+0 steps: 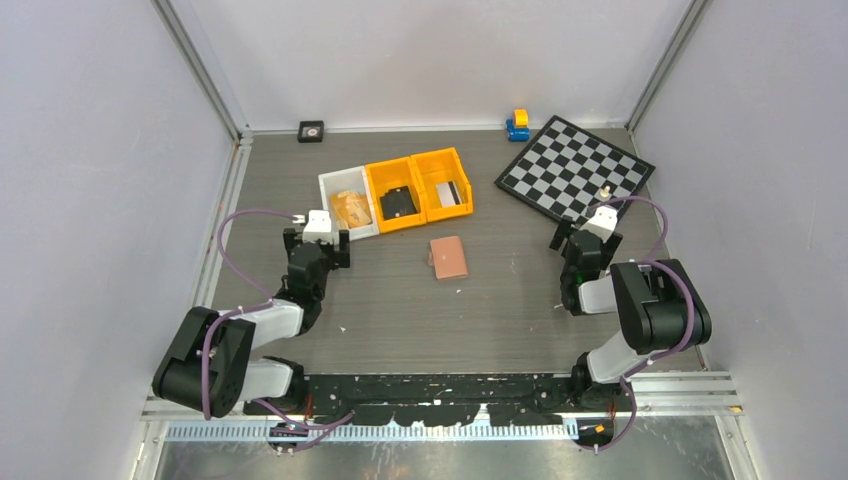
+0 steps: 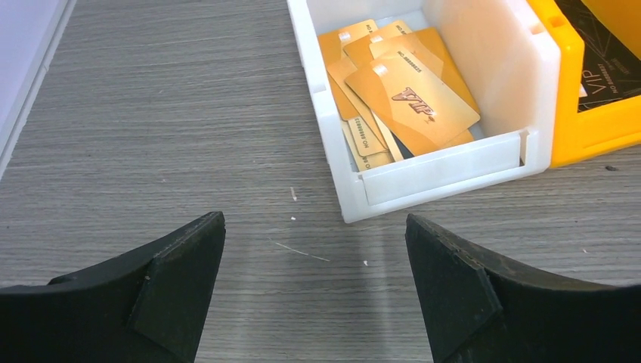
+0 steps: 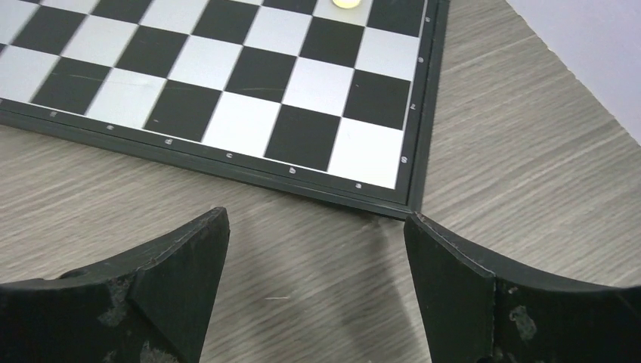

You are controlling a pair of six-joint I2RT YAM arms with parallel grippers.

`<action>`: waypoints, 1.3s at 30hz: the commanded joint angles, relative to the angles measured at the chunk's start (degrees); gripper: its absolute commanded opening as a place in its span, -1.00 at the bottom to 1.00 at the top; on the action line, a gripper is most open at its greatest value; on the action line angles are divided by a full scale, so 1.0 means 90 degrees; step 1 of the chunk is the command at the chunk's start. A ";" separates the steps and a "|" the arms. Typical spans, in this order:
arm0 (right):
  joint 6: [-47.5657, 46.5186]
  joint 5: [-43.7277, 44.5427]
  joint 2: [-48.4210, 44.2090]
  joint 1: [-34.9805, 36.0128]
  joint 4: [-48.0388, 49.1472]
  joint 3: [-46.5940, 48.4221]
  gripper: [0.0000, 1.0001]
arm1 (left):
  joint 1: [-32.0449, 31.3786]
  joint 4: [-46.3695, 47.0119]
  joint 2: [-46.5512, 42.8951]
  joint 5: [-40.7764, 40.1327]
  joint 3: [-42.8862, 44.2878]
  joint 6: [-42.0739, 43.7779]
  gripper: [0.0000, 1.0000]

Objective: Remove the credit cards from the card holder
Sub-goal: Reset both arms

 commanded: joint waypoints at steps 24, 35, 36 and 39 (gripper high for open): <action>0.0081 -0.0309 -0.0039 -0.0021 0.0470 0.0180 0.83 | 0.0180 0.2577 0.1492 -0.0459 -0.0037 0.0997 0.94; 0.0077 -0.0306 -0.0038 -0.0020 0.0471 0.0185 0.84 | 0.1053 0.1407 0.1520 0.1093 0.0365 0.0359 0.80; 0.0078 -0.0306 -0.0036 -0.0014 0.0467 0.0180 0.84 | 0.1046 0.1705 0.1638 0.1061 0.0296 0.0383 0.87; 0.0083 -0.0307 -0.0037 -0.0012 0.0473 0.0186 0.84 | 0.1052 0.1756 0.1684 0.0913 0.0363 0.0347 0.99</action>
